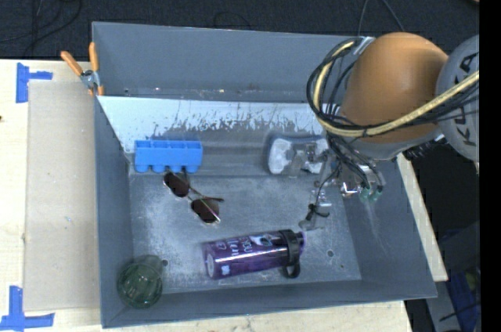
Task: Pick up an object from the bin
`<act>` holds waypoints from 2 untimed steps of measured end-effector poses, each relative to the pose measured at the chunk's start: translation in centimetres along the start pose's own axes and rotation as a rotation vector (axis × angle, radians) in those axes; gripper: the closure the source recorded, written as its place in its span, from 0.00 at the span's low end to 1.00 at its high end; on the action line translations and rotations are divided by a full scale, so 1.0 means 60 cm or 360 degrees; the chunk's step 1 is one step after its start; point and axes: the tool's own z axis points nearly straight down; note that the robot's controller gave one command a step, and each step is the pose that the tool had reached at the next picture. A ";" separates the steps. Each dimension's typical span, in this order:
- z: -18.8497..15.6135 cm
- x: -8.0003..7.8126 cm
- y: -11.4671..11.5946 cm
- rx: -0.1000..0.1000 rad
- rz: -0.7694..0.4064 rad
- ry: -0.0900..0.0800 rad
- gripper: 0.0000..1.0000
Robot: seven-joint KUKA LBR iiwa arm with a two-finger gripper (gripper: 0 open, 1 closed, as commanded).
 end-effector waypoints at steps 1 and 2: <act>0.000 0.000 0.000 0.0000 0.0000 0.0000 0.00; 0.031 0.015 0.034 0.0002 0.0197 -0.0006 0.00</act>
Offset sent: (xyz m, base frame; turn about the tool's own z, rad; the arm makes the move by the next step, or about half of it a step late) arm -0.0188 0.0430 -0.0364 0.2160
